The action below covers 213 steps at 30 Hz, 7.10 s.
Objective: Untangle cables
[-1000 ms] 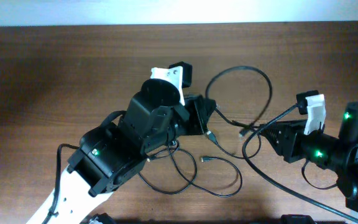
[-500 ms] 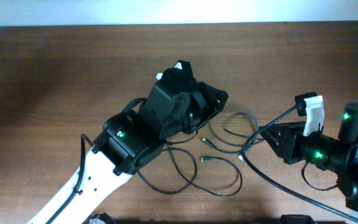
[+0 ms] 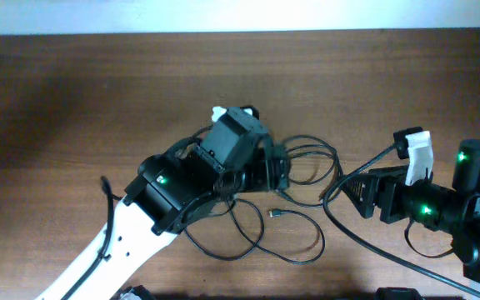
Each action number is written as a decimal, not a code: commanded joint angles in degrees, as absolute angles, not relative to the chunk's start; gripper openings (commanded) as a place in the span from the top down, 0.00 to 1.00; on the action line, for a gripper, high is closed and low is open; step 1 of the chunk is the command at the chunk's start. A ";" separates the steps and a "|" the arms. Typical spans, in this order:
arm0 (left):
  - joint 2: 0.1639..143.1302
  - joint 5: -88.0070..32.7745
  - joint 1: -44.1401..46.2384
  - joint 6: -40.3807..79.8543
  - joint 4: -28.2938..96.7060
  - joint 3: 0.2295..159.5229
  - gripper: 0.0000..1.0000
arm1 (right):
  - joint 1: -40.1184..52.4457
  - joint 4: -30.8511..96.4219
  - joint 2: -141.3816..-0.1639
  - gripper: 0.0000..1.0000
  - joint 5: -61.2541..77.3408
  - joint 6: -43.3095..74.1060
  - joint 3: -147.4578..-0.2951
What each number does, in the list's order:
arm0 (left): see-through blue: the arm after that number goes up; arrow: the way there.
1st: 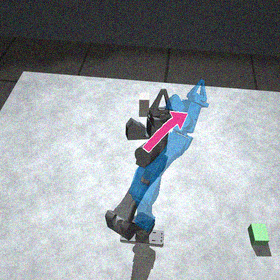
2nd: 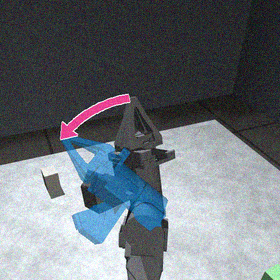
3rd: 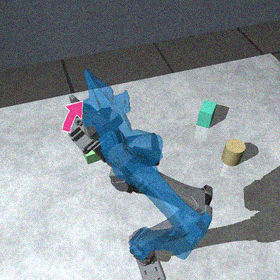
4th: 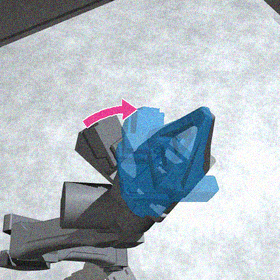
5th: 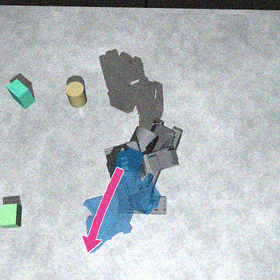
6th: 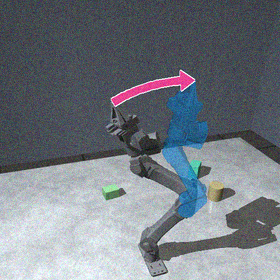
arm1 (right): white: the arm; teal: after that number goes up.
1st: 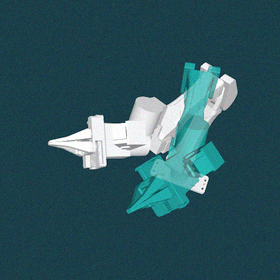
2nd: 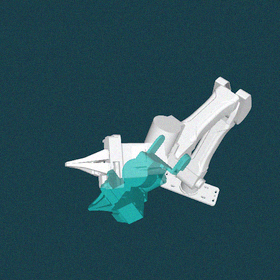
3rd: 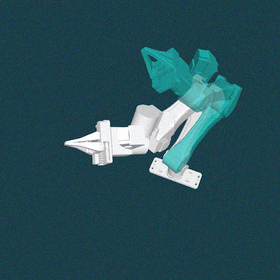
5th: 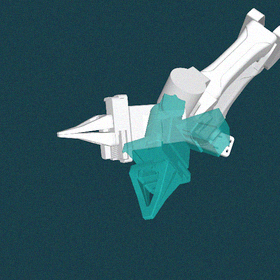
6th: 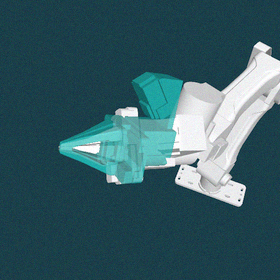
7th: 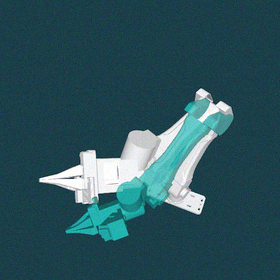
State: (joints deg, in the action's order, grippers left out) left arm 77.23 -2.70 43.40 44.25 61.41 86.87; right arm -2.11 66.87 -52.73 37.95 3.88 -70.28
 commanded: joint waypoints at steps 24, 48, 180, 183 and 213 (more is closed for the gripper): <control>77.14 6.94 43.51 22.20 78.56 87.11 0.01 | -2.26 72.73 -62.83 0.01 33.78 3.42 -70.78; 77.14 6.94 43.51 22.20 78.54 87.11 0.01 | -2.26 72.82 -62.26 0.01 33.78 3.44 -70.78; 0.30 1.67 5.23 -0.93 4.82 0.54 0.01 | -2.26 40.62 -44.14 0.01 14.79 4.03 -54.92; 0.30 1.67 5.23 -0.93 4.82 0.54 0.01 | -2.26 23.14 -37.71 0.01 14.76 6.66 -44.05; 0.30 1.67 5.23 -0.91 4.82 0.54 0.01 | -2.22 1.63 -0.19 0.01 2.74 13.80 -0.32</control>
